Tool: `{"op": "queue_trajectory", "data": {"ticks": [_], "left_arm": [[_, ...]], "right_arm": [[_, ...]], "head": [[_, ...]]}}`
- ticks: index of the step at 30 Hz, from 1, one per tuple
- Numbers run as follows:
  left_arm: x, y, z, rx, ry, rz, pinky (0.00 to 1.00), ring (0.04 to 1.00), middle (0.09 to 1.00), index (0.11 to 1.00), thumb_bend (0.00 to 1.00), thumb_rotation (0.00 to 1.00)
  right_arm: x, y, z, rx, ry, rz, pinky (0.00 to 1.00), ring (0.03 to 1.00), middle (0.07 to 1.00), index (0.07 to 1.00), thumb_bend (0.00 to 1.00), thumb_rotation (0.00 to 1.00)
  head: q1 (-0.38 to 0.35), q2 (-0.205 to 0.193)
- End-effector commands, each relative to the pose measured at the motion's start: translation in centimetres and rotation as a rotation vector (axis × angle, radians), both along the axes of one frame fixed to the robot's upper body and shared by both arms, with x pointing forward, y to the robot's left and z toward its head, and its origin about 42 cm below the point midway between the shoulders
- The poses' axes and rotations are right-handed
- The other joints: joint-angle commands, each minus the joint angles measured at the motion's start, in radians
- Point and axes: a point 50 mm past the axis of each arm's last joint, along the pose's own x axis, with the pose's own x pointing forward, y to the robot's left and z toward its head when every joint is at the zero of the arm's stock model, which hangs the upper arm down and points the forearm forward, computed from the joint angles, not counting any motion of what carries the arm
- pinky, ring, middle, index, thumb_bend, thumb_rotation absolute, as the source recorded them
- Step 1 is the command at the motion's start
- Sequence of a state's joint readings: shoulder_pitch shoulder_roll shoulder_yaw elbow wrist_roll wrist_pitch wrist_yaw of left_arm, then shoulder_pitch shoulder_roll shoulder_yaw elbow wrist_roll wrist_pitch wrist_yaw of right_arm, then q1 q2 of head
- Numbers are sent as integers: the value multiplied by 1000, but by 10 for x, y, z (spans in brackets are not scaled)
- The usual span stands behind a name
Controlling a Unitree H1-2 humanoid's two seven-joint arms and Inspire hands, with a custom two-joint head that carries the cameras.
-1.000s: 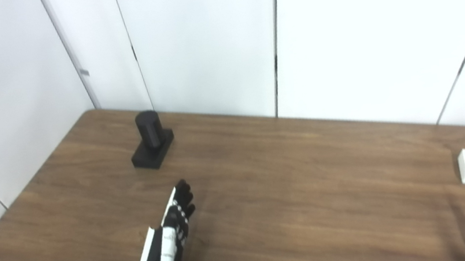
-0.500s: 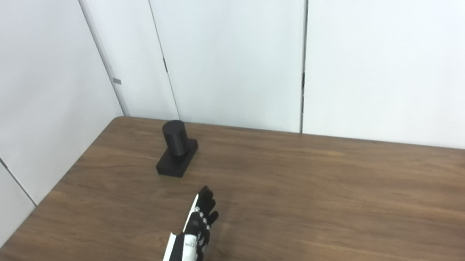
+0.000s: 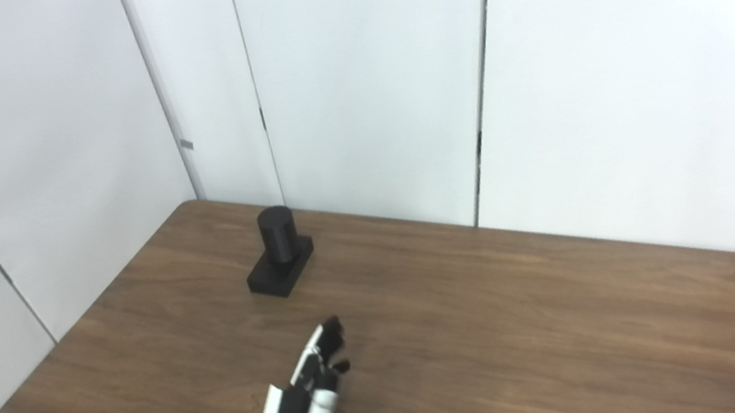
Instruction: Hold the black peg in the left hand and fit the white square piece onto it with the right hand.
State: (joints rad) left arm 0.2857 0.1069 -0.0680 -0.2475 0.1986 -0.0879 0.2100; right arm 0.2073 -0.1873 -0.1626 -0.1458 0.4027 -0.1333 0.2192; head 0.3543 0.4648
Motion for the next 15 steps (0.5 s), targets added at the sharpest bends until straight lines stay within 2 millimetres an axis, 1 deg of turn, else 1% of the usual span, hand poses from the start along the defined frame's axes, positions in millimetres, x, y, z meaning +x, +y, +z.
{"op": "queue_trajectory", "data": {"ticks": [1, 2, 3, 4, 6, 8, 9, 11, 12, 15], "left_arm": [[-1, -23, 17, 18, -29, 83, 919, 951, 965, 955, 605, 893], [-1, -21, 21, 48, -32, 92, 926, 955, 965, 950, 582, 842], [2, -15, 26, 97, -35, 96, 928, 956, 965, 948, 574, 825], [4, -8, 32, 139, -35, 100, 927, 949, 958, 937, 588, 791], [8, 1, 39, 196, -35, 109, 931, 943, 946, 921, 632, 738], [11, 8, 44, 229, -27, 128, 932, 942, 945, 906, 686, 698], [13, 10, 47, 242, -21, 148, 933, 942, 946, 903, 697, 690], [18, 15, 53, 264, -8, 173, 946, 954, 953, 913, 743, 598], [22, 19, 56, 293, 0, 185, 950, 957, 955, 916, 751, 584], [34, 31, 62, 376, 3, 213, 934, 962, 963, 924, 820, 543]], "right_arm": [[-10, 1, -9, -1, 13, -2, 964, 964, 941, 934, 776, 924], [-10, 1, -9, -5, 14, -2, 954, 961, 945, 937, 785, 925], [-11, 2, -8, -2, 14, -1, 950, 960, 946, 938, 788, 925], [-11, 3, -8, 3, 13, 0, 940, 956, 944, 932, 786, 919], [-12, 6, -8, 14, 14, 0, 927, 949, 937, 922, 785, 905], [-12, 7, -9, 24, 12, 0, 950, 959, 940, 916, 785, 892], [-12, 7, -9, 27, 10, 1, 955, 961, 941, 916, 785, 890], [-12, 8, -9, 28, 9, 5, 962, 965, 946, 915, 792, 888], [-12, 8, -10, 26, 10, 6, 965, 967, 948, 915, 794, 888], [-12, 10, -9, 9, 13, 2, 943, 961, 947, 914, 832, 889]], "head": [[5, 1], [6, 1], [7, -1], [9, -2], [11, -3], [10, -5], [8, -5], [6, -4], [4, -5], [2, -6]]}}
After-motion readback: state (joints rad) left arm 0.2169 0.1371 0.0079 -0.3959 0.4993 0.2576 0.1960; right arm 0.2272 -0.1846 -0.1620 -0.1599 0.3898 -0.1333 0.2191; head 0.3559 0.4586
